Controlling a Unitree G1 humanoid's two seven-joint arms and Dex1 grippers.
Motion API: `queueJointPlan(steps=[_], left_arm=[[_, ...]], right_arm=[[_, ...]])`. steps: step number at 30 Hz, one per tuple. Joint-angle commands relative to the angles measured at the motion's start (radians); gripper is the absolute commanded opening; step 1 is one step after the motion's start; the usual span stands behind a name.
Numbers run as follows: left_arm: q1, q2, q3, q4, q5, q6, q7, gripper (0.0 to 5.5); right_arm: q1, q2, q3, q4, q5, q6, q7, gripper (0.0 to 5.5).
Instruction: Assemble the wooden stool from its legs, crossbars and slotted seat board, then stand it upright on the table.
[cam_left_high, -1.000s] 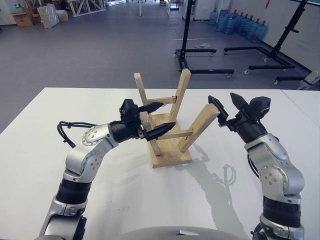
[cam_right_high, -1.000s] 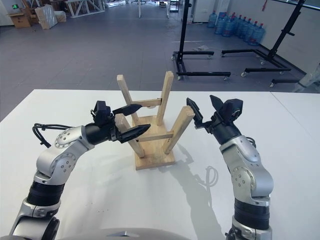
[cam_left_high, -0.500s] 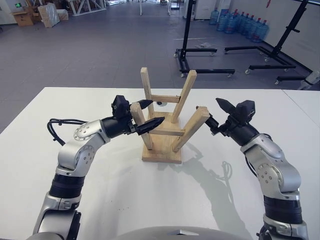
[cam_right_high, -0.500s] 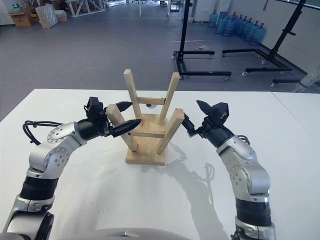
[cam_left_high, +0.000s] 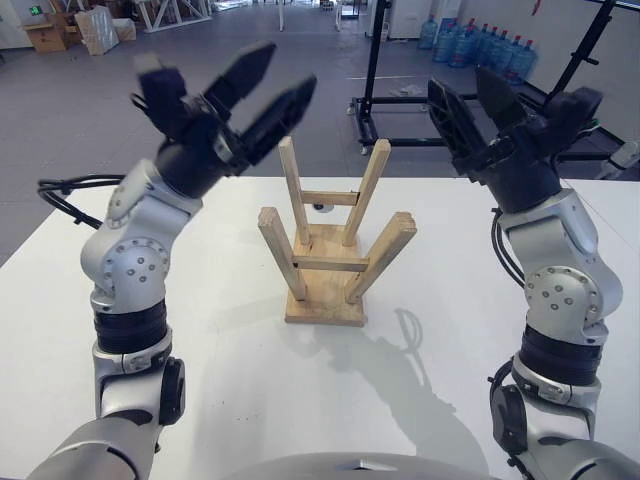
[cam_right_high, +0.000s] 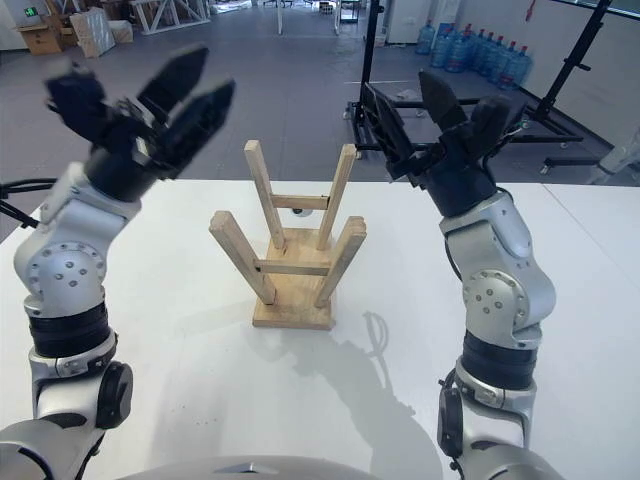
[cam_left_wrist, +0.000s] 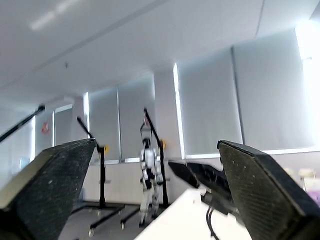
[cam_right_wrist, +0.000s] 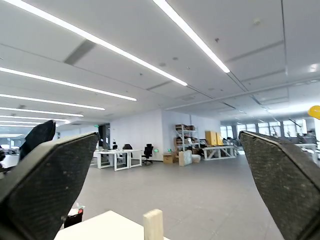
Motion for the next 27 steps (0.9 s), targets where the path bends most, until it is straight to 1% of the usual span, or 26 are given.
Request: queueJointPlan(steps=[1,4,5,7,10,16,19,22,25,27], left_arm=[[0.041,-0.033,-0.05,0.066,-0.004,0.057,0.041,4.47],[0.174,-0.098,-0.254,0.311,0.159,0.078,0.023,4.47],[0.197,-0.112,-0.304,0.387,0.208,0.079,0.013,4.47],[0.221,-0.119,-0.358,0.454,0.265,0.072,-0.006,4.47],[0.25,-0.111,-0.363,0.429,0.27,0.058,-0.036,4.47],[0.201,-0.106,-0.292,0.34,0.229,0.042,-0.022,4.47],[0.171,-0.111,-0.269,0.251,0.199,0.038,-0.002,4.47],[0.141,-0.097,-0.237,0.181,0.19,0.039,0.027,4.47],[0.1,-0.062,-0.185,0.145,0.196,0.035,0.047,4.47],[0.077,-0.036,-0.156,0.133,0.198,0.034,0.05,4.47]], right_arm=[[0.069,0.007,0.099,-0.053,0.022,0.066,0.022,5.15],[0.167,0.017,0.318,0.048,-0.129,0.046,0.112,5.15],[0.186,0.02,0.358,0.083,-0.168,0.029,0.137,5.15],[0.2,0.022,0.375,0.109,-0.189,0.012,0.16,5.15],[0.192,0.027,0.344,0.115,-0.173,-0.002,0.166,5.15],[0.163,0.064,0.274,0.124,-0.119,-0.017,0.134,5.15],[0.105,0.104,0.175,0.115,0.0,-0.014,0.082,5.15],[0.01,0.101,0.046,0.136,0.121,-0.011,0.012,5.15],[-0.05,0.05,-0.004,0.232,0.061,-0.046,0.008,5.15],[-0.049,0.022,0.016,0.312,-0.024,-0.083,0.041,5.15]])
